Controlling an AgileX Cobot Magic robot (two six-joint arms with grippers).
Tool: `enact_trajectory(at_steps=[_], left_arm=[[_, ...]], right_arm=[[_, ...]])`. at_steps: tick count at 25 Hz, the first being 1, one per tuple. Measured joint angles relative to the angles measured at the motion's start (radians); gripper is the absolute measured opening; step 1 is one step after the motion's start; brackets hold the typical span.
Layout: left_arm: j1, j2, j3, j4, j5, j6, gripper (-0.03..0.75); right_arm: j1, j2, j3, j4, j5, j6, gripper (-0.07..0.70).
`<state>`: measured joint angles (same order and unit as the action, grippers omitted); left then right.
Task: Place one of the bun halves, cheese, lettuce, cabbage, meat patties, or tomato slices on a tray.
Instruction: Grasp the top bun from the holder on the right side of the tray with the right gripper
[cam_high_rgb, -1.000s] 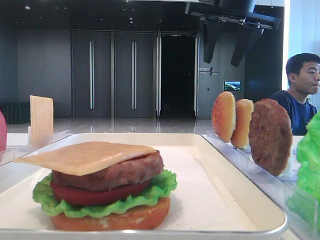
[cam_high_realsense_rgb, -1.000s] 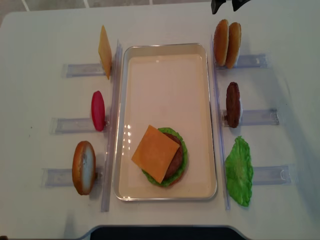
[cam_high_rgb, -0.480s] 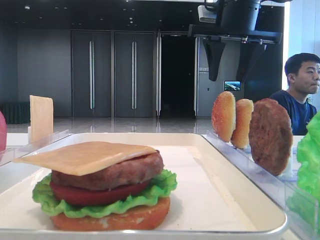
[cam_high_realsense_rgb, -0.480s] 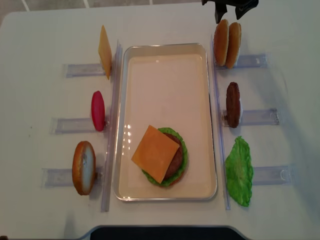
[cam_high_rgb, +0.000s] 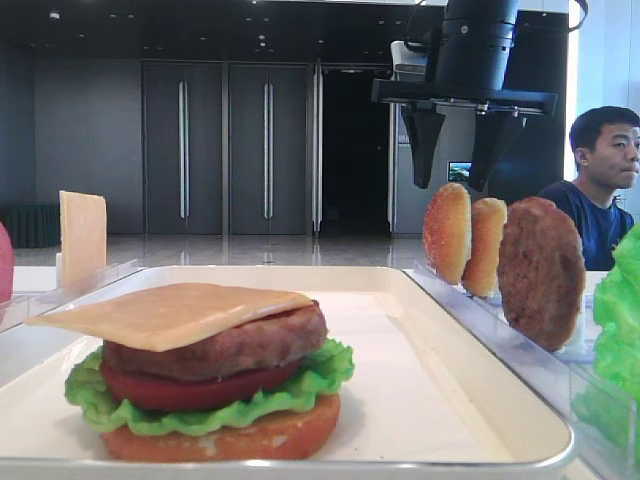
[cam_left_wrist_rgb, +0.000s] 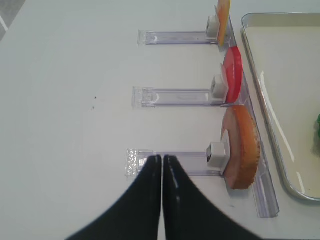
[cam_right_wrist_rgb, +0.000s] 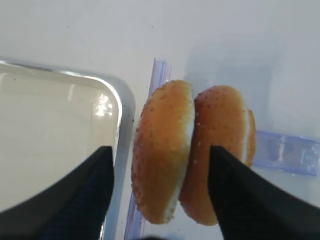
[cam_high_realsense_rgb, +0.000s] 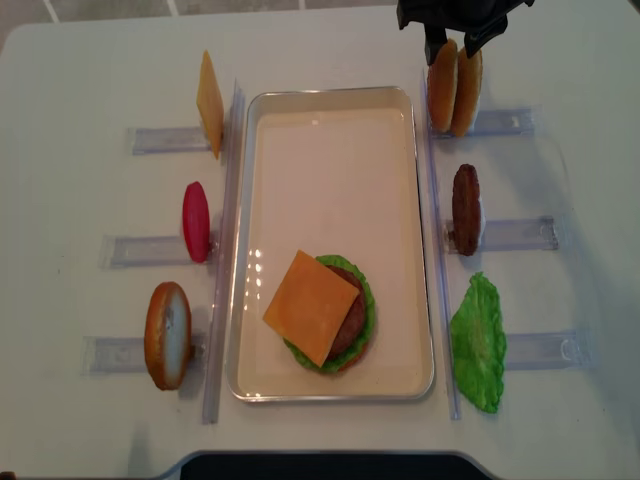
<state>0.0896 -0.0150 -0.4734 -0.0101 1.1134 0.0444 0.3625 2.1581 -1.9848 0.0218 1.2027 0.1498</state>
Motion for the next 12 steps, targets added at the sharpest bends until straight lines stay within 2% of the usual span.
enact_trajectory(at_steps=[12], left_arm=[[0.0,0.0,0.0,0.003,0.0,0.0,0.0]], right_arm=[[-0.001,0.01,0.0,0.012,-0.013,0.018,0.427]])
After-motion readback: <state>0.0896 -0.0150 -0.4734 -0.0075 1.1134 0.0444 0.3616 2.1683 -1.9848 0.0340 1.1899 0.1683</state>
